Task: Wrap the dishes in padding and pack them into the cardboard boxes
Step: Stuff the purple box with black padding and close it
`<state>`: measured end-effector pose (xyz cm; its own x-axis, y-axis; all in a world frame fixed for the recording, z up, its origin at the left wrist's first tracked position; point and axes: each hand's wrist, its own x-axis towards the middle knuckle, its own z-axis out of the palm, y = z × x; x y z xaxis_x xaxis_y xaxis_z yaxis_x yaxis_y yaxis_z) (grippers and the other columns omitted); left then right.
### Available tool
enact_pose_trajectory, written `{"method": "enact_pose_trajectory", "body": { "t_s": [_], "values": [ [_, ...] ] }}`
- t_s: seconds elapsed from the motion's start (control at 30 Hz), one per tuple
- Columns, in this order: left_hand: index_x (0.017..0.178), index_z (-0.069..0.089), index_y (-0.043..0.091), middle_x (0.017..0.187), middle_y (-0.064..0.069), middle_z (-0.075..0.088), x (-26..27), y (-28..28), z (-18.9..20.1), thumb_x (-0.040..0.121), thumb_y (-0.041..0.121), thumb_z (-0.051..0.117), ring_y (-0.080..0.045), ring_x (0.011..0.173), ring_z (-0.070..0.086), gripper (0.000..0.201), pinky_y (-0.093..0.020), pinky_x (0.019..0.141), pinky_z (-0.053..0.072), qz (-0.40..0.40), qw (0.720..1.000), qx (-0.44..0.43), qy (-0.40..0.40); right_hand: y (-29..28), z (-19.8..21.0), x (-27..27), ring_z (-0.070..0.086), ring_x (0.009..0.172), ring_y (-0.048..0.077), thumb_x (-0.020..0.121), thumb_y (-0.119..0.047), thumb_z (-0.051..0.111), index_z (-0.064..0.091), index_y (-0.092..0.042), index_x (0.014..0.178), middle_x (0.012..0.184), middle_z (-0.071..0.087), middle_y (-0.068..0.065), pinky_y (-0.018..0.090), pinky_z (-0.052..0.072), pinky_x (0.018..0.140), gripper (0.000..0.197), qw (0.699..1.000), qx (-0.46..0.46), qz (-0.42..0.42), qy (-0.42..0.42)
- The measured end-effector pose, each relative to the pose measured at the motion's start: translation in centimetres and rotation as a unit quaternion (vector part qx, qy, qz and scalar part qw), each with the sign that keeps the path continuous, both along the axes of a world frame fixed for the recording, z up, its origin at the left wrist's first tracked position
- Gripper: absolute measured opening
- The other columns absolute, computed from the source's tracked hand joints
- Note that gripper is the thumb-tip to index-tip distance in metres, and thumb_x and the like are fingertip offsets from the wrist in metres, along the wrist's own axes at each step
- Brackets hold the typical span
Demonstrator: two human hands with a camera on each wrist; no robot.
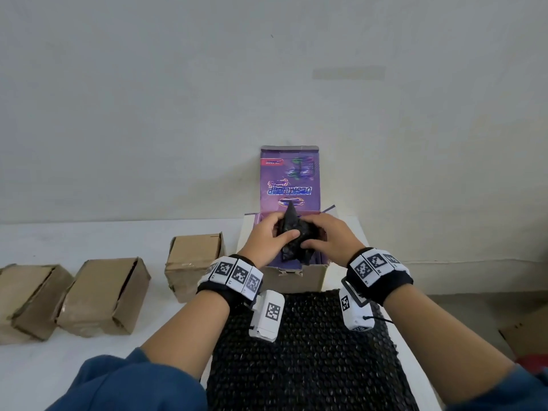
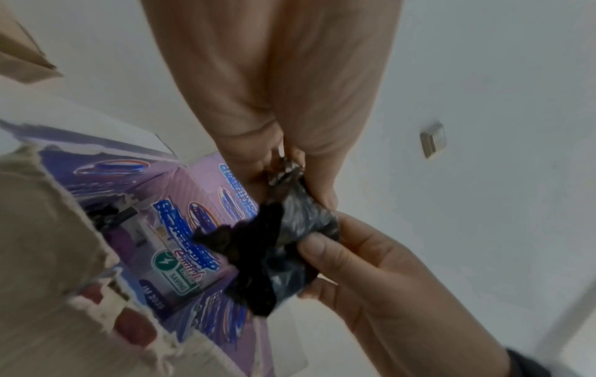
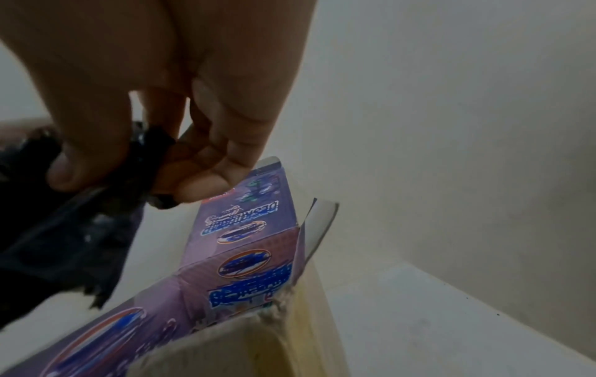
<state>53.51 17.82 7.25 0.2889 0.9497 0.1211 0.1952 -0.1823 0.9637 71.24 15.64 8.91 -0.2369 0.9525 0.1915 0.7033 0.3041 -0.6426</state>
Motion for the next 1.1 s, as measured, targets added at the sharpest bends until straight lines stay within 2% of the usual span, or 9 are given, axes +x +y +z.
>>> {"method": "enact_pose_trajectory", "body": {
  "t_s": [0.1,0.2,0.37,0.5,0.6,0.7,0.77,0.83,1.1],
  "values": [
    [0.131,0.043,0.021,0.125,0.000,0.052,-0.2,1.2,-0.3,0.081,0.019,0.072,-0.010,0.117,0.050,0.057,-0.027,0.105,0.040,0.019,0.997,0.063,0.041,1.2,-0.5,-0.1,0.050,0.095,0.016,0.077,-0.013,0.074,0.066,-0.010,0.112,0.102,0.058,0.009,0.020,0.037,0.085,0.036,0.999,0.016,-0.028,-0.009],
    [0.136,0.046,0.018,0.132,0.000,0.049,-0.4,2.5,-0.3,0.084,0.021,0.069,-0.008,0.122,0.044,0.058,-0.022,0.106,0.034,-0.056,0.987,0.103,0.107,2.2,-1.0,-0.1,0.045,0.091,0.014,0.076,-0.013,0.075,0.068,-0.007,0.108,0.099,0.044,0.006,0.014,0.036,0.080,0.033,0.998,0.008,-0.061,0.019],
    [0.123,0.057,0.013,0.113,0.001,0.061,0.0,4.9,-1.2,0.082,0.011,0.070,-0.011,0.106,0.055,0.044,-0.007,0.087,0.040,-0.096,0.987,0.055,0.120,3.6,-1.6,0.0,0.052,0.086,0.014,0.074,-0.012,0.076,0.068,-0.008,0.106,0.098,0.062,0.010,0.020,0.037,0.079,0.034,0.995,-0.013,-0.093,0.021],
    [0.111,0.050,0.016,0.106,-0.002,0.059,0.6,6.3,-1.9,0.081,0.018,0.072,-0.017,0.099,0.056,0.037,-0.023,0.085,0.041,-0.038,0.983,0.066,0.165,4.0,-2.2,1.1,0.057,0.081,0.014,0.077,-0.011,0.074,0.061,-0.015,0.111,0.093,0.062,0.002,0.017,0.045,0.075,0.036,0.983,-0.056,-0.131,0.120],
    [0.108,0.044,0.014,0.101,-0.001,0.051,0.8,7.6,-1.5,0.081,0.016,0.070,-0.015,0.090,0.051,0.038,-0.023,0.079,0.036,-0.004,0.974,0.106,0.202,4.3,-3.0,2.4,0.049,0.110,0.027,0.080,-0.034,0.070,0.058,-0.017,0.118,0.117,0.055,0.010,0.035,0.043,0.094,0.043,0.972,-0.006,-0.221,-0.080],
    [0.107,0.043,0.015,0.095,0.003,0.050,1.3,8.9,-0.7,0.081,0.017,0.069,-0.018,0.083,0.052,0.036,-0.028,0.072,0.039,-0.014,0.957,0.154,0.245,4.8,-4.2,2.5,0.046,0.118,0.035,0.074,-0.052,0.070,0.029,-0.019,0.141,0.130,0.044,0.015,0.043,0.043,0.097,0.085,0.946,-0.139,-0.243,-0.164],
    [0.105,0.043,0.018,0.094,0.007,0.053,1.7,9.2,-0.7,0.081,0.021,0.068,-0.017,0.081,0.054,0.035,-0.030,0.069,0.042,-0.021,0.941,0.178,0.288,5.1,-5.2,2.3,0.054,0.113,0.036,0.076,-0.045,0.071,0.016,-0.013,0.145,0.126,0.053,0.020,0.041,0.046,0.094,0.094,0.945,-0.216,-0.219,-0.115],
    [0.104,0.043,0.020,0.094,0.009,0.055,2.1,9.2,-1.1,0.080,0.022,0.069,-0.013,0.080,0.051,0.036,-0.027,0.065,0.038,-0.020,0.927,0.191,0.322,5.1,-5.9,1.9,0.058,0.109,0.037,0.086,-0.026,0.062,0.015,-0.008,0.144,0.121,0.058,0.024,0.037,0.046,0.090,0.077,0.942,-0.246,-0.215,-0.078],
    [0.089,0.038,0.022,0.091,0.005,0.052,3.0,9.0,-0.9,0.074,0.015,0.066,-0.021,0.077,0.052,0.033,-0.033,0.064,0.045,-0.059,0.911,0.215,0.348,3.2,-6.2,1.1,0.058,0.104,0.038,0.092,-0.005,0.040,0.021,-0.008,0.143,0.118,0.059,0.023,0.036,0.044,0.085,0.055,0.962,-0.202,-0.182,-0.027]
  ]
}}
